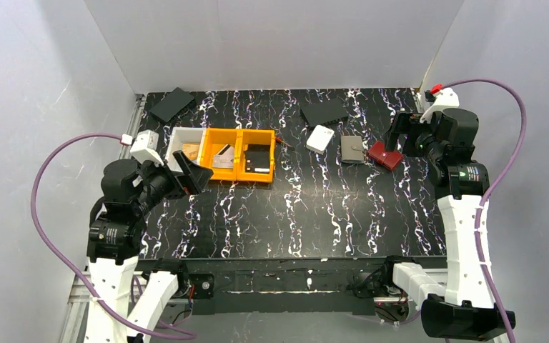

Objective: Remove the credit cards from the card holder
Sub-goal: Pick up the card holder from the center of the board.

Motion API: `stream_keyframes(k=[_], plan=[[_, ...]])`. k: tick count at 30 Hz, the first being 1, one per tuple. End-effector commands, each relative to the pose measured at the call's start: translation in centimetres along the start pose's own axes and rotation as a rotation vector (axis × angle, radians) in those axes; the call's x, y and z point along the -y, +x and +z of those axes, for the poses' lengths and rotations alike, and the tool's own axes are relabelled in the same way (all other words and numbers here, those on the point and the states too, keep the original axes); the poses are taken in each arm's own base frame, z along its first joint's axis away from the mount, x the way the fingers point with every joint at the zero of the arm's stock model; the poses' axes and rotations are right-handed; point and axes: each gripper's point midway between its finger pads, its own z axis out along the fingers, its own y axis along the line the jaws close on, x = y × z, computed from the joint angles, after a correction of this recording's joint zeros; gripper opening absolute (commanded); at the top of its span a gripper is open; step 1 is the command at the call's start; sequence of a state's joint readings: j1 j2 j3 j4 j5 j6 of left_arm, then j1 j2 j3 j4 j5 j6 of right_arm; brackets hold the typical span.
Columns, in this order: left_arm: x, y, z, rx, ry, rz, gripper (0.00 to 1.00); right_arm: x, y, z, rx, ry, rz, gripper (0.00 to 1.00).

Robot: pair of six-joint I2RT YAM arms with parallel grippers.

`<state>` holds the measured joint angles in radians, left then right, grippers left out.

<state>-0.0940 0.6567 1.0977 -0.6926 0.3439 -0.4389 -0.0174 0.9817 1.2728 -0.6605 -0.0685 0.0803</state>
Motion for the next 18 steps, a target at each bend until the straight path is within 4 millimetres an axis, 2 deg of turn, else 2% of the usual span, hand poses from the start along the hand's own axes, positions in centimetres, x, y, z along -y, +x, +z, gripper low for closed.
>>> stream_keyframes(k=[1,10,13,15,18], plan=[[0.2,-0.3,0.4,0.003,0.013,-0.008,0.99,0.1,-1.6,-0.6,0.072,0.022,0.031,1.0],[1.4,0.2,0.7,-0.026,0.09,-0.011,0.99,0.1,-1.4,-0.2,0.059,0.022,0.052,1.0],[2.5,0.8,1.2,-0.056,0.169,-0.022,0.99,-0.2,-0.8,0.3,0.044,-0.006,0.027,1.0],[3.8,1.4,2.0,-0.102,0.27,-0.069,0.99,-2.0,0.3,0.8,0.031,-0.14,-0.087,1.0],[4.3,2.5,4.0,-0.192,0.294,-0.073,0.99,-5.5,2.7,0.9,0.017,-0.417,-0.298,1.0]])
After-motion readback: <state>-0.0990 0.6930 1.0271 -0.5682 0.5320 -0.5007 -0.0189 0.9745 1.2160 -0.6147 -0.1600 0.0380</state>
